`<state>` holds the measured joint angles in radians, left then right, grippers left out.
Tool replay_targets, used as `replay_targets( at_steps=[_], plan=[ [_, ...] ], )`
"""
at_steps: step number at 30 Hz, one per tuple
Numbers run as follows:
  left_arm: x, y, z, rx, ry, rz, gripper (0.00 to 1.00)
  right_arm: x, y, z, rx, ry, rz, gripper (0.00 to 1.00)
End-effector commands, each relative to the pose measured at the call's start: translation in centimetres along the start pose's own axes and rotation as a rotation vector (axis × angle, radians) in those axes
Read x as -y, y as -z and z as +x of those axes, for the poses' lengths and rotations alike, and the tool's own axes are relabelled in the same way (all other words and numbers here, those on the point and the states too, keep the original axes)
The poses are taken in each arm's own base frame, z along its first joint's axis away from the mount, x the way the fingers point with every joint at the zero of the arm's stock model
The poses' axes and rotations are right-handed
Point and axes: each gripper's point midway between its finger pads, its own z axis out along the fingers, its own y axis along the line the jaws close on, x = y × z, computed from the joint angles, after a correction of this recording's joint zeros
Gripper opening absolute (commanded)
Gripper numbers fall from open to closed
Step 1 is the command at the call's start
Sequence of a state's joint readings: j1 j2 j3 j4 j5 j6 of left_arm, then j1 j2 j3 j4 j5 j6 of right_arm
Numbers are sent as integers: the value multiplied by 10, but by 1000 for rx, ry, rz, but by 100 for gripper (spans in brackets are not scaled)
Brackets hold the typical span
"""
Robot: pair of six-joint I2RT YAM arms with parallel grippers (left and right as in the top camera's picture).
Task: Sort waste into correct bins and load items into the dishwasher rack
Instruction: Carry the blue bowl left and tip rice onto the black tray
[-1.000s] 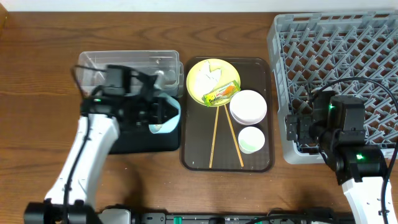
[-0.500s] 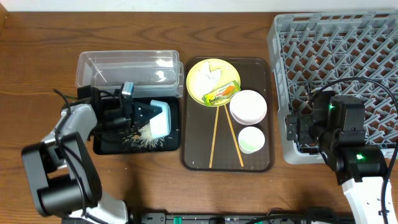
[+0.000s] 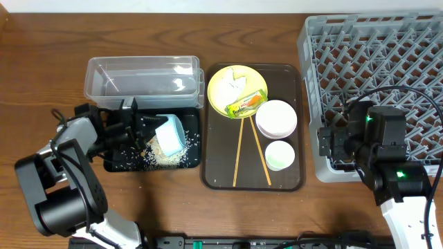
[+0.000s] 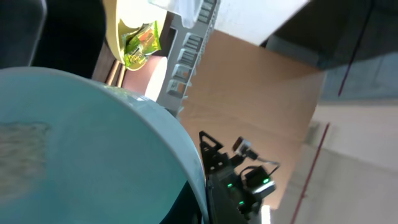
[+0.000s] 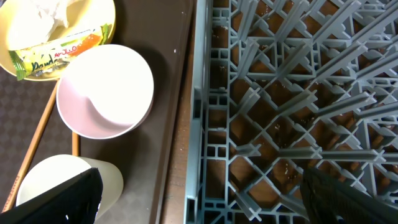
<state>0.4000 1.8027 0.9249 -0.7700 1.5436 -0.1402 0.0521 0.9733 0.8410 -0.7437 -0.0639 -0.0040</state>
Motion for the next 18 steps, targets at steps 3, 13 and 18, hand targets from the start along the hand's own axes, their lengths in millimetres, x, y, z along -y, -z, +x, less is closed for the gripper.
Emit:
replay_targets(
  at_steps=[3, 13, 18],
  plan=[
    [5, 4, -2, 7, 81, 35, 6, -4, 4, -7, 18, -4, -13, 99],
    [5, 4, -1, 6, 128, 35, 6, -4, 4, -7, 18, -4, -13, 99],
    [5, 4, -1, 5, 154, 35, 6, -4, 4, -7, 18, -4, -13, 99]
  ],
)
